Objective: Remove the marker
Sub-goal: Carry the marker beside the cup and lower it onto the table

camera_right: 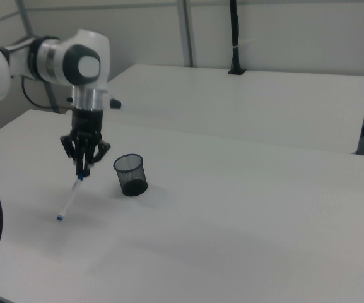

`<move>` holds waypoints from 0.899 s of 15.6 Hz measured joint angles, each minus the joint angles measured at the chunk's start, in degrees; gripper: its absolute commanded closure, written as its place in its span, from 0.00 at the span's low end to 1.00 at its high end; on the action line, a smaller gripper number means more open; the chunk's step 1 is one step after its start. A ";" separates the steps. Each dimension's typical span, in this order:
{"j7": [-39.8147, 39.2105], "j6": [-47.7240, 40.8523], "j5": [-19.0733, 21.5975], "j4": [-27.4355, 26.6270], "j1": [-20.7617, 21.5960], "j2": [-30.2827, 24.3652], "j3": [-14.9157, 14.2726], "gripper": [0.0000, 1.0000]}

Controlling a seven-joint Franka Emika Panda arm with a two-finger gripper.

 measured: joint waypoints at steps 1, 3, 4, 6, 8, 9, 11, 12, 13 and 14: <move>-0.30 0.00 -0.37 -0.11 0.00 1.47 0.00 0.82; -0.80 0.02 -0.77 -0.11 0.38 3.71 0.00 0.80; -0.88 0.02 -0.94 -0.20 0.80 4.45 0.01 0.79; -0.88 0.16 -1.96 -0.81 1.92 5.57 0.01 0.76; -0.88 0.90 -2.75 -1.26 2.89 7.09 0.01 0.66; -0.88 1.63 -2.93 -1.29 3.12 7.97 0.01 0.64; -0.87 3.93 -3.00 -1.30 3.09 9.55 -0.05 0.64; -0.87 5.11 -3.00 -1.29 3.01 10.10 -0.11 0.64; -0.87 5.98 -3.00 -1.29 2.95 10.53 -0.16 0.64; -0.81 6.51 -3.00 -1.29 2.92 10.79 -0.22 0.60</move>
